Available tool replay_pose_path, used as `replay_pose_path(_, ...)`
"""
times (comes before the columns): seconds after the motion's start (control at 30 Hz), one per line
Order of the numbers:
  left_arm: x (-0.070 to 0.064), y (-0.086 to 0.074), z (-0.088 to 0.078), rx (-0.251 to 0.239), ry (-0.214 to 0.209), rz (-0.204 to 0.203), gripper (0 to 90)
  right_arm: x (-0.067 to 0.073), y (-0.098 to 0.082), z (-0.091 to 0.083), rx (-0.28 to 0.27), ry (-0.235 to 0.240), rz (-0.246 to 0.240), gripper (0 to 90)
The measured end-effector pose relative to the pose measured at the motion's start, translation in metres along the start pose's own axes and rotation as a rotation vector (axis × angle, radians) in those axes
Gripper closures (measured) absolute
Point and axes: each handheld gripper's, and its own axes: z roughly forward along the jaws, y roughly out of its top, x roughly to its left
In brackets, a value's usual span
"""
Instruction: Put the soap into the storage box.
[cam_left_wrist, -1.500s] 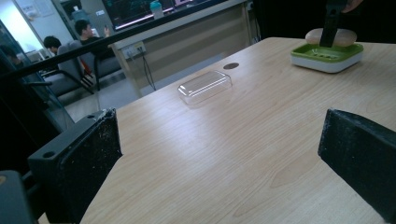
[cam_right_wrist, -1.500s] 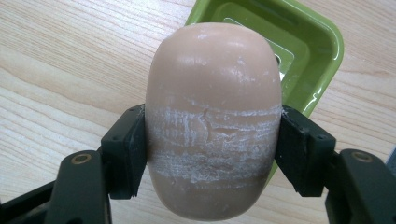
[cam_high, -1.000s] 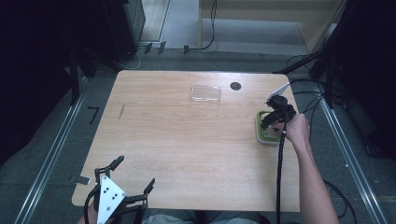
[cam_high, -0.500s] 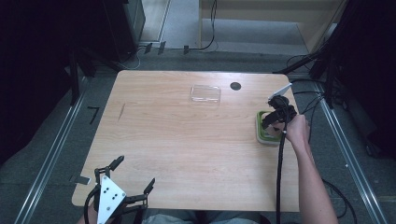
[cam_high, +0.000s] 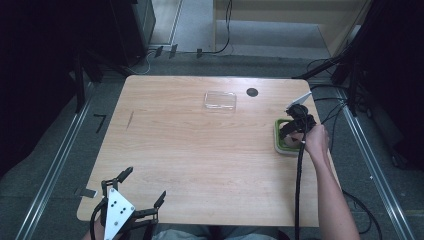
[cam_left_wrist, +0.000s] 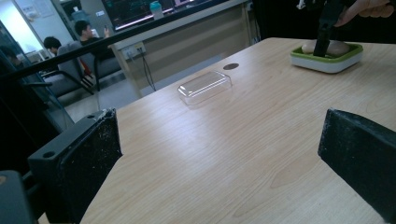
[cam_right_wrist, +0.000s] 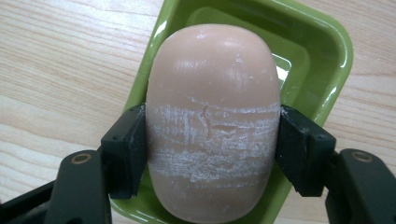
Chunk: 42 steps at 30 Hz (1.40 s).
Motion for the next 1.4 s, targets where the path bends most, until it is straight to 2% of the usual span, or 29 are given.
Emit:
replay_pose_path(0.53, 0.000, 0.000, 0.001, -0.002, -0.003, 0.000, 0.0, -0.002, -0.001, 0.006, 0.015, -0.004, 0.006, 33.8)
replay_pose_path(0.97, 0.000, 0.000, 0.000, -0.001, -0.001, 0.003, 0.0, 0.001, 0.000, 0.007, 0.032, -0.015, -0.012, 33.3)
replay_pose_path(1.23, -0.001, 0.000, 0.001, -0.003, -0.003, 0.001, 0.0, 0.004, -0.001, -0.002, 0.015, -0.030, -0.023, 27.3)
replay_pose_path(1.4, -0.001, 0.000, 0.000, -0.004, -0.002, 0.003, 0.0, 0.011, -0.002, -0.012, 0.011, -0.035, -0.058, 20.9)
